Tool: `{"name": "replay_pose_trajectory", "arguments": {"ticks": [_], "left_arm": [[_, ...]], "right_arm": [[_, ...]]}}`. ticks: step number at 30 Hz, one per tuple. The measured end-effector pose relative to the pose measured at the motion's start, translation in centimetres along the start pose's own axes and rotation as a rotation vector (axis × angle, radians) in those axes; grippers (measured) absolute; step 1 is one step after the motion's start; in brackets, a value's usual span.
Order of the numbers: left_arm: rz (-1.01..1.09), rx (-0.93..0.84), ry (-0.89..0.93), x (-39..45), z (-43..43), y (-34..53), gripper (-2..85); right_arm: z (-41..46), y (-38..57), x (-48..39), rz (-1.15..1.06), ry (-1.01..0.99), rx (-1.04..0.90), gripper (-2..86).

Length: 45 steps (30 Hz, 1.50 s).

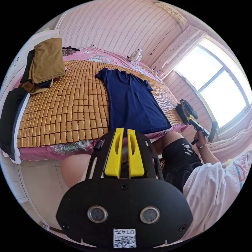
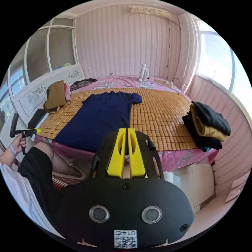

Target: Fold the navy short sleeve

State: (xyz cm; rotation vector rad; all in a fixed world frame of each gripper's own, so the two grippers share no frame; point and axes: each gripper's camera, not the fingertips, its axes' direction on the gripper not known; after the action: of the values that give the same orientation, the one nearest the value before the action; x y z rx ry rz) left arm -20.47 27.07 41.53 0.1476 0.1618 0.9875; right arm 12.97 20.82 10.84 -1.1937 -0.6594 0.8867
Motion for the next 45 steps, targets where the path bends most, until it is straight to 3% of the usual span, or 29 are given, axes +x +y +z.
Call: {"name": "replay_pose_trajectory", "arguments": {"ticks": [3, 16, 29, 37, 41, 45], "left_arm": [[0.055, 0.044, -0.016, 1.2, -0.6, 0.9, 2.9], [0.102, 0.097, -0.004, 1.9, -1.3, 0.5, 3.7], [-0.043, 0.000, 0.047, -2.4, 7.4, -8.0, 3.7], [-0.027, -0.166, -0.075, -3.3, 15.5, -15.4, 0.4], [0.001, -0.118, -0.085, -2.9, 15.7, -16.0, 0.6], [-0.120, -0.261, 0.075, -3.9, 15.6, -18.7, 5.4]], "right_arm": [[-1.6, 0.7, -2.8, -0.051, 0.111, 0.077, -0.7], [-1.7, -0.7, -5.1, -0.063, -0.123, 0.003, 0.4], [10.7, -9.6, -10.4, -0.166, -0.361, -0.156, 4.2], [21.9, -21.7, -13.3, -0.254, -0.486, -0.125, 4.6], [26.1, -26.8, -14.3, -0.232, -0.573, -0.164, 4.6], [26.7, -30.1, -14.4, -0.224, -0.587, -0.268, 5.1]]}}
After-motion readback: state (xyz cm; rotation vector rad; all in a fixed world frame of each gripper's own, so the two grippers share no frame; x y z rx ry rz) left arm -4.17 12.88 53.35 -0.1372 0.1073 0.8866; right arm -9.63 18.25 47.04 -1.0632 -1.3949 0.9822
